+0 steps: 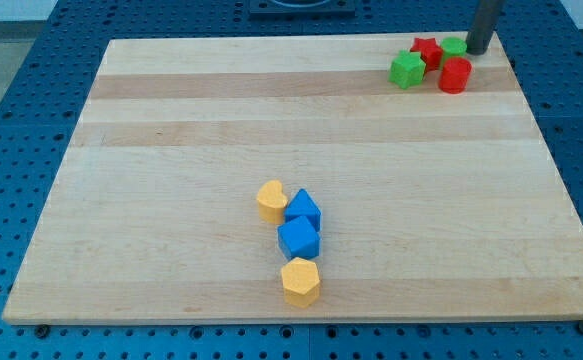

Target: Separate the red star and the green circle

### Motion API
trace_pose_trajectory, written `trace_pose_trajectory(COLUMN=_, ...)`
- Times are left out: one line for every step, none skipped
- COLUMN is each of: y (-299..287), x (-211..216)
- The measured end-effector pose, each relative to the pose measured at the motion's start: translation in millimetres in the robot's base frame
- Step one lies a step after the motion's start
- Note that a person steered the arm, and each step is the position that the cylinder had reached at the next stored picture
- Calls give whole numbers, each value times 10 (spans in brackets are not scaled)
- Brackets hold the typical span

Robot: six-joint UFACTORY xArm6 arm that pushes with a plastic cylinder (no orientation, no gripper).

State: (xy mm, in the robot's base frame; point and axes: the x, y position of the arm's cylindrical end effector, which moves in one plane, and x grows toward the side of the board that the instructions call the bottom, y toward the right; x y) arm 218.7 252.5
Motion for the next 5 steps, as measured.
trace_pose_trajectory(y=-32, x=-261)
trace_pose_trajectory(y=-72, x=-261)
trace_pose_trajectory(y=-200, x=-108)
trace_pose_trajectory(y=-362, x=218)
trace_pose_trajectory(y=-625, x=379)
